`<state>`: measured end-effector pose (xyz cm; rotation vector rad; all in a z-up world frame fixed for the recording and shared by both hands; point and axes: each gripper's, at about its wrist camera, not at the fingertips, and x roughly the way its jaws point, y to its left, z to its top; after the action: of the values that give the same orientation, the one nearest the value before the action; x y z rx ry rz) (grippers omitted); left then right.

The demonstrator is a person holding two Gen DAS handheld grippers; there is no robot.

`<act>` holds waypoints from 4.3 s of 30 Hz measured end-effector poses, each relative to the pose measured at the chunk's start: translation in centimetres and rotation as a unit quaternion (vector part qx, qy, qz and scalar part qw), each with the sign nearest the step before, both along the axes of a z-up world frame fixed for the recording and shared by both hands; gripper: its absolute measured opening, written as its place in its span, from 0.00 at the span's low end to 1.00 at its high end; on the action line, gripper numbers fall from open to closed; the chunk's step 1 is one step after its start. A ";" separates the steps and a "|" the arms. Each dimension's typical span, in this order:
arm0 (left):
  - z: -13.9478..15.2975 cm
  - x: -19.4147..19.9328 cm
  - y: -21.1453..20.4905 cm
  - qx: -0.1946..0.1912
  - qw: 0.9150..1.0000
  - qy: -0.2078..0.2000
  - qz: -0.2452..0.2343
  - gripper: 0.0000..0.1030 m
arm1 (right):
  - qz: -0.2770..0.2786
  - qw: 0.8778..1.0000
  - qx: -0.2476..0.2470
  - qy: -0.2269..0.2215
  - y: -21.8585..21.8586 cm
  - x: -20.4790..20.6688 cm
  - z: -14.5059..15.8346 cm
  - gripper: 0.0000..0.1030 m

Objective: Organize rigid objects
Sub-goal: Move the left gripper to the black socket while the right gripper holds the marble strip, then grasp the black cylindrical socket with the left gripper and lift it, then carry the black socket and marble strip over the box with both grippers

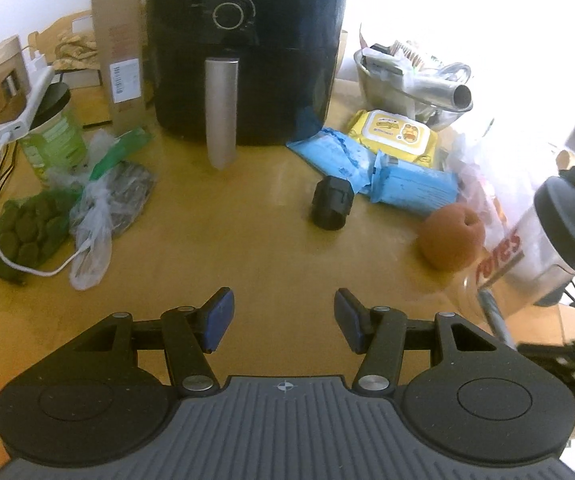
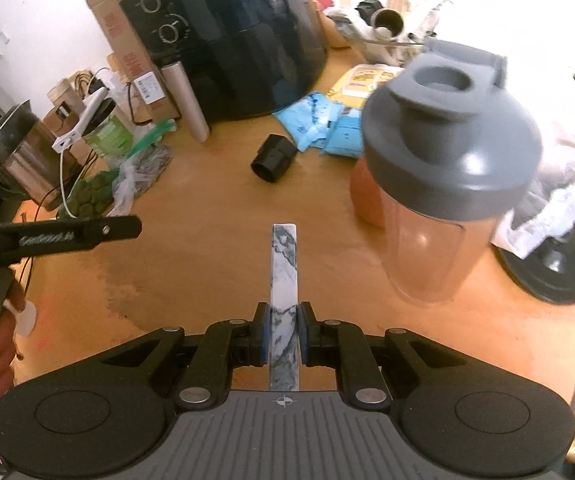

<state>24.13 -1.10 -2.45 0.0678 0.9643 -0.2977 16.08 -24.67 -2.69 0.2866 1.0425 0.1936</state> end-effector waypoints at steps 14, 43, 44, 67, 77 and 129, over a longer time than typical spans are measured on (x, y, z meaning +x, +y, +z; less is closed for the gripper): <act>-3.7 4.5 -3.9 0.003 0.998 -0.050 -0.042 0.68 | -0.052 0.999 -0.009 0.009 -1.9 -2.1 -0.2 0.16; -7.8 8.2 -7.8 0.028 0.992 -0.065 -0.107 0.36 | -0.121 0.992 -0.007 0.027 -3.4 -5.2 -0.5 0.16; -7.6 8.0 -7.7 0.028 0.992 -0.063 -0.109 0.36 | -0.119 0.992 -0.006 0.027 -3.4 -5.2 -0.6 0.16; -3.6 4.2 -3.6 0.030 0.998 -0.023 -0.045 0.03 | -0.044 0.999 0.010 0.017 -2.0 -3.4 -0.5 0.16; -3.0 1.8 -0.2 0.008 0.999 -0.032 -0.005 0.57 | -0.020 1.000 0.013 0.015 -1.7 -3.3 -0.6 0.16; 3.0 -8.2 0.3 -0.009 0.999 -0.048 -0.011 0.36 | 0.056 0.998 0.012 0.009 -2.0 -6.2 0.8 0.16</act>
<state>15.89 -0.80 0.51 0.0753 0.8665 -0.3218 9.84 -26.67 -1.94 0.2521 1.0762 0.3059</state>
